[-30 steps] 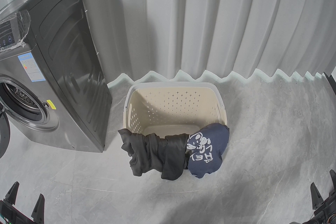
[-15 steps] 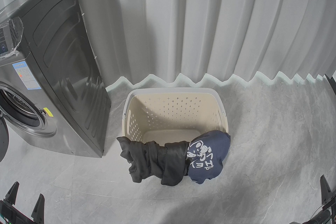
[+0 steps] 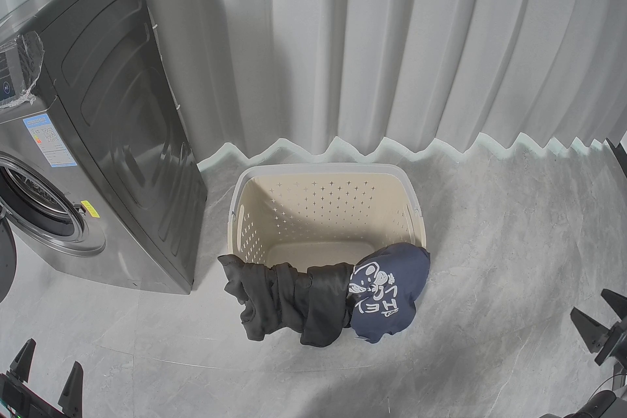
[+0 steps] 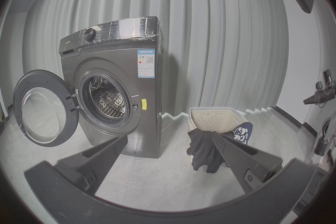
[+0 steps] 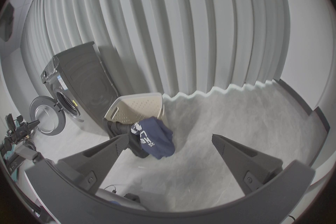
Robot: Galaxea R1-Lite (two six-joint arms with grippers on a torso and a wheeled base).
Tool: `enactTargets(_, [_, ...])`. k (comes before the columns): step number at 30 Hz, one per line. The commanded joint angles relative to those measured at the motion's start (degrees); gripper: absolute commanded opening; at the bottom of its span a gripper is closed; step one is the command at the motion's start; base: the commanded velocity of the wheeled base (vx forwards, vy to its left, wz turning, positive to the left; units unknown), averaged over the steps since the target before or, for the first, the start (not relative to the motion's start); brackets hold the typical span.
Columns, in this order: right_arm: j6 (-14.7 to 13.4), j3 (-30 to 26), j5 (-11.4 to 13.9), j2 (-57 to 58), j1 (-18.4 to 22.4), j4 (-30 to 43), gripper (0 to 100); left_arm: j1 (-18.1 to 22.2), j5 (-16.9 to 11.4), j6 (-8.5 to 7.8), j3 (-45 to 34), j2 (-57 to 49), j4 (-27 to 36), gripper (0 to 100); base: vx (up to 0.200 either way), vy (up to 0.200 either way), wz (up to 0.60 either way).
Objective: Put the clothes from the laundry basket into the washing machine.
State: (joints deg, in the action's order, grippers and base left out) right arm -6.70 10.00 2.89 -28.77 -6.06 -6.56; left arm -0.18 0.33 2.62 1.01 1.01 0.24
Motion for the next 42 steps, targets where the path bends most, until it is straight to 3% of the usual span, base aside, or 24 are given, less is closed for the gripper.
enactTargets(1, [-1.7,-2.6,0.9,-19.7,-4.7,-7.8,100,0.0,0.0,0.02,-0.8,-0.7,0.0,100,0.0,0.0,0.0])
enactTargets(11, [-1.5,-2.0,0.9,-29.2,-10.5,-13.2,100,0.0,0.1,0.02,-0.8,-0.7,0.0,100,0.0,0.0,0.0])
enactTargets(20, [-1.8,-1.4,0.8,-39.6,-10.6,-20.9,100,0.0,0.0,0.02,-0.8,-0.7,0.0,100,0.0,0.0,0.0])
enactTargets(42, [-5.5,2.2,0.6,-65.4,-17.9,-37.0,100,0.0,0.1,0.02,-0.8,-0.7,0.0,100,0.0,0.0,0.0])
